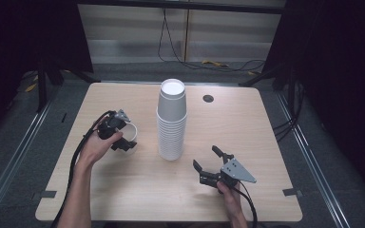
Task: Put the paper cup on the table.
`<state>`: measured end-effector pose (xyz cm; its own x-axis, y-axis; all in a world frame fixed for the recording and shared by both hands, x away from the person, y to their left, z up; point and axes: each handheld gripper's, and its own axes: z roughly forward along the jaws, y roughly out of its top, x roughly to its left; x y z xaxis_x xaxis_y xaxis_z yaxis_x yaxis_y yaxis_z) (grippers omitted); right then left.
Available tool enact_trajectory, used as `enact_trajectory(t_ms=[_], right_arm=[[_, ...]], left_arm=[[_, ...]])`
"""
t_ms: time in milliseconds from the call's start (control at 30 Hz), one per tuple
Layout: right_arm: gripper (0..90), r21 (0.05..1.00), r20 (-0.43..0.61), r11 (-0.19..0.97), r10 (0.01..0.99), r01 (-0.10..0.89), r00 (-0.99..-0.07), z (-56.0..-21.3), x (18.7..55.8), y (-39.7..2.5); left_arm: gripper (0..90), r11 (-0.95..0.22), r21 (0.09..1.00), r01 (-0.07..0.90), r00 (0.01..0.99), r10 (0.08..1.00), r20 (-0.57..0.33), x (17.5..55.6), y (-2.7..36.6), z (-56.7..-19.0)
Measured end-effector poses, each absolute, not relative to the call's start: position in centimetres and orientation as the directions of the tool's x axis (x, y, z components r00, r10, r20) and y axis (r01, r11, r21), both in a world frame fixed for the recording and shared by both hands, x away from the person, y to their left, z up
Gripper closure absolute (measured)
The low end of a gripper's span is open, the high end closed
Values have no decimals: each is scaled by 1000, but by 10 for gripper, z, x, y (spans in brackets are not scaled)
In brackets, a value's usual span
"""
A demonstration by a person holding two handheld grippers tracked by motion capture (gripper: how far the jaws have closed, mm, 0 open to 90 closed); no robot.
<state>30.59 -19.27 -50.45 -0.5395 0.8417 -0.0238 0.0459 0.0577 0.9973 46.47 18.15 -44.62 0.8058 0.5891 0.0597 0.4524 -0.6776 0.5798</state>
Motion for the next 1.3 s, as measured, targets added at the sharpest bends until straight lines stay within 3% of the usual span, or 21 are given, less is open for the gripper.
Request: enact_trajectory(t_ms=[300,733,1300], right_arm=[[136,997,-25,58,841,45,-540,-505,306,-193],[140,997,-24,58,841,45,-541,-505,306,-193],[137,997,-23,58,840,46,-543,-505,306,-193]], left_arm=[[43,-607,662,440,787,615,40,457,196,-458],[152,-497,722,481,743,668,-35,445,205,-481],[156,-422,763,489,668,744,-17,417,210,-491]])
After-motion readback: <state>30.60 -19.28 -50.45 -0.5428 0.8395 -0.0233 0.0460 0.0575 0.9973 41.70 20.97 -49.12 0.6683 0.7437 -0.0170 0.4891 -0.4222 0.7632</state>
